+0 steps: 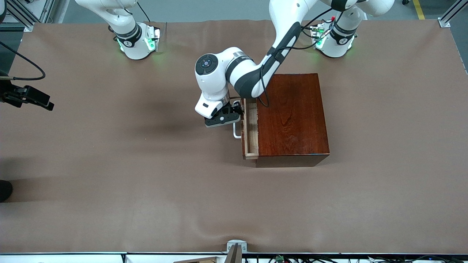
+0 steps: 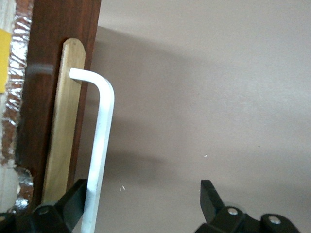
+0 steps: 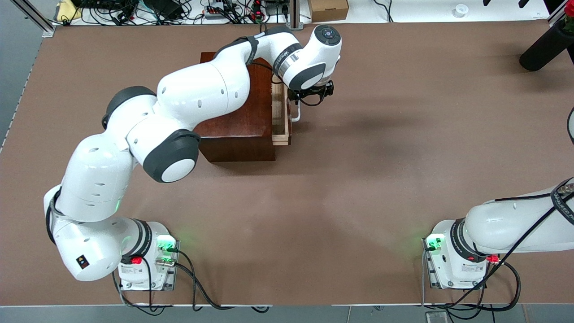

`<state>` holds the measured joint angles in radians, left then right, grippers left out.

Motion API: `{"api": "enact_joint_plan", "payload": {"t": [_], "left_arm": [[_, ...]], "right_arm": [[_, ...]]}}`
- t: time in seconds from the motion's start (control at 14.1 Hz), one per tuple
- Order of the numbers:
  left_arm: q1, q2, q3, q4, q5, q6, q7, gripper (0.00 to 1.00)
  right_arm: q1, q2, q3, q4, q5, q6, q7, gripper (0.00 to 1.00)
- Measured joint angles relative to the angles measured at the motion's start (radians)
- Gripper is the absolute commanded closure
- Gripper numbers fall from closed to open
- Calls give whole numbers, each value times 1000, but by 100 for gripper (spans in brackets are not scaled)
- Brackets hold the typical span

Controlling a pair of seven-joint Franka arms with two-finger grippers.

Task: Open drawer, take yellow block, close drawer
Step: 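Pull the drawer out of the box with the left gripper, then keep pulling the drawer further open with the left gripper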

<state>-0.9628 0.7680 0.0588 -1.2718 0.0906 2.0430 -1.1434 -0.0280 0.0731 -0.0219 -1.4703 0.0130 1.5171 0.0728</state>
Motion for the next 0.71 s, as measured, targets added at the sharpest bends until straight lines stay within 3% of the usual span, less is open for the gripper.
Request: {"api": "enact_joint_plan", "payload": {"t": [0.71], "left_arm": [[-5,-2,5,-11,0,33,-15,0]], "right_arm": [[0,0,0,0,0,0,0,0]]}}
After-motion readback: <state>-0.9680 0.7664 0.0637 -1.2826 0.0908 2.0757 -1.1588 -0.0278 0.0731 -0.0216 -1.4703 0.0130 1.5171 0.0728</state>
